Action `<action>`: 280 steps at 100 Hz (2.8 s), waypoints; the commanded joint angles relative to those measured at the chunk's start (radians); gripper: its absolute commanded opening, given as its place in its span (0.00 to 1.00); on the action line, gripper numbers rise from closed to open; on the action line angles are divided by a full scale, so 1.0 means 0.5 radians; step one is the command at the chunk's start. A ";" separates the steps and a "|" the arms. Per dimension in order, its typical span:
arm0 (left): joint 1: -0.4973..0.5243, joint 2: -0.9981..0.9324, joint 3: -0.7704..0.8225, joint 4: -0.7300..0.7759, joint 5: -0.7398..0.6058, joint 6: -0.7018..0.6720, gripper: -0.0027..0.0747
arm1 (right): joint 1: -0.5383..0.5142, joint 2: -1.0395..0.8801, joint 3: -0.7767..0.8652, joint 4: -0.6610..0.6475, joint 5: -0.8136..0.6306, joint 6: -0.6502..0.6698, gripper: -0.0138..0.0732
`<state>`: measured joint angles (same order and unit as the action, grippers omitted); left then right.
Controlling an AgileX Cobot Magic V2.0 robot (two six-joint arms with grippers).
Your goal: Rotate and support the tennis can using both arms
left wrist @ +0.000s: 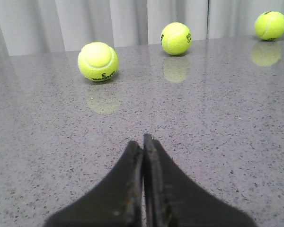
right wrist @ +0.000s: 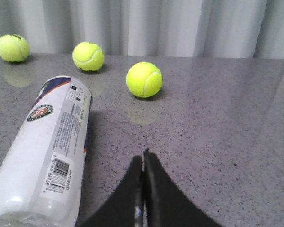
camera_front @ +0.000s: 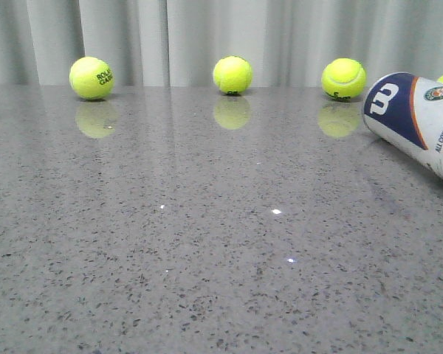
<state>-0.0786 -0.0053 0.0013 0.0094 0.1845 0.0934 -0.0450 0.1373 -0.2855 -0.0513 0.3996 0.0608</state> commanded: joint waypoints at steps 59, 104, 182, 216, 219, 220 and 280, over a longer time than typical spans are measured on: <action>0.004 -0.069 0.088 -0.019 -0.170 -0.001 0.01 | -0.006 1.287 -1.236 0.064 0.930 -0.021 0.90; 0.004 -0.069 0.088 -0.019 -0.170 -0.001 0.01 | 0.137 2.143 -1.850 0.740 1.354 -0.159 0.86; 0.004 -0.069 0.088 -0.019 -0.170 -0.001 0.01 | 0.145 2.834 -2.013 0.803 1.428 -0.247 0.43; 0.004 -0.069 0.088 -0.019 -0.170 -0.001 0.01 | 0.571 2.834 -2.486 0.624 1.402 -1.425 0.43; 0.004 -0.069 0.088 -0.019 -0.170 -0.001 0.01 | 0.618 2.834 -2.486 0.615 1.380 -1.536 0.43; 0.004 -0.069 0.088 -0.019 -0.170 -0.001 0.01 | 0.629 2.834 -2.486 0.611 1.368 -1.610 0.43; 0.004 -0.069 0.088 -0.019 -0.170 -0.001 0.01 | 1.160 3.207 -2.486 0.604 0.924 -2.432 0.43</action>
<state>-0.0786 -0.0053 0.0013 0.0094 0.1845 0.0934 0.5201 1.7674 -1.4947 0.2395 0.9170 -1.1436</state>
